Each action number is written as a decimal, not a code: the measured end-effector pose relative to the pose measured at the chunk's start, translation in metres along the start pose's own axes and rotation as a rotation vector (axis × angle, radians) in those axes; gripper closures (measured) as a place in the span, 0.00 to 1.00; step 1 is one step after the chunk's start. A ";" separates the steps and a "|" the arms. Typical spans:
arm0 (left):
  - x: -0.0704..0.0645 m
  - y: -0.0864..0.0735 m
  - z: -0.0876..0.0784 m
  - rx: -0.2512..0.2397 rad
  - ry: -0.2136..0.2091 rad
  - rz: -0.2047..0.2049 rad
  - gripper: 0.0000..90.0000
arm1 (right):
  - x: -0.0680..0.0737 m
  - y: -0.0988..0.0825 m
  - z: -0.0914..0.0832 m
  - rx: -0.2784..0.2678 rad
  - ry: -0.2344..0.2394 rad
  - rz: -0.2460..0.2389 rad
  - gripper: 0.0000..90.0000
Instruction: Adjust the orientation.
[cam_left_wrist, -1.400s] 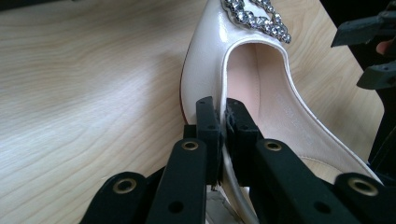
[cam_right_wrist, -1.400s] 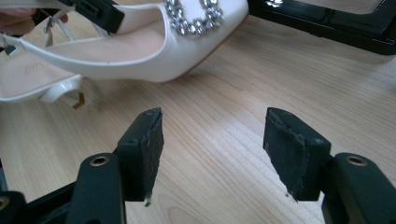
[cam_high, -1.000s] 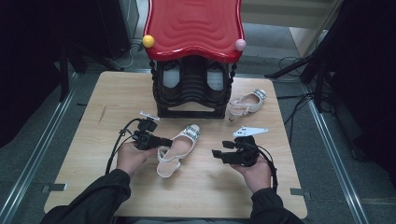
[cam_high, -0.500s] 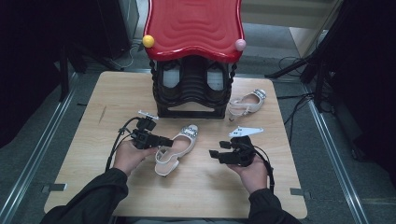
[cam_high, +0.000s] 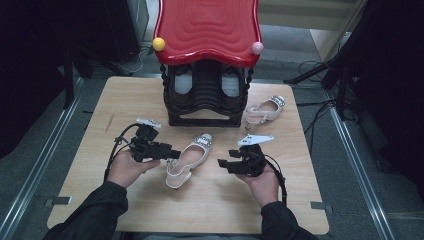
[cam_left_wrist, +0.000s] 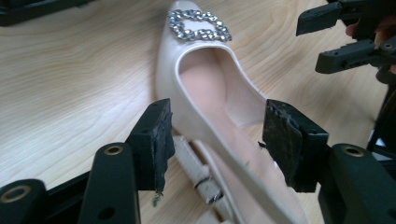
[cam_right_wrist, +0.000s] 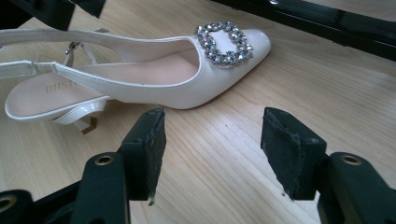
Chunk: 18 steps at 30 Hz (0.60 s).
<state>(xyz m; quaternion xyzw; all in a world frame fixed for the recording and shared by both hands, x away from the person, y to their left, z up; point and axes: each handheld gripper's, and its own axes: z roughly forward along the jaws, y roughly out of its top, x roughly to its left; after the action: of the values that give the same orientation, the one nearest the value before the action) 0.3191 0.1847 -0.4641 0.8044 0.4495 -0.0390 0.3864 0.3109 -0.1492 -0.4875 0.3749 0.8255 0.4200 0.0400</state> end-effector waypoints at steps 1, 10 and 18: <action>0.000 -0.001 -0.003 -0.010 0.017 0.006 0.52 | 0.001 0.001 0.002 0.000 -0.001 -0.005 0.47; 0.005 -0.015 -0.014 -0.002 0.012 -0.012 0.93 | 0.010 0.003 0.023 0.012 0.013 -0.048 0.73; 0.006 -0.022 -0.004 0.038 0.018 -0.020 0.98 | 0.018 0.000 0.041 0.010 0.060 -0.059 1.00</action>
<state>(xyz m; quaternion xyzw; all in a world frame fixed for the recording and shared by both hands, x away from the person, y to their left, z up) 0.3046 0.1983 -0.4770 0.8074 0.4602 -0.0442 0.3665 0.3143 -0.1102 -0.5095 0.3377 0.8391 0.4257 0.0260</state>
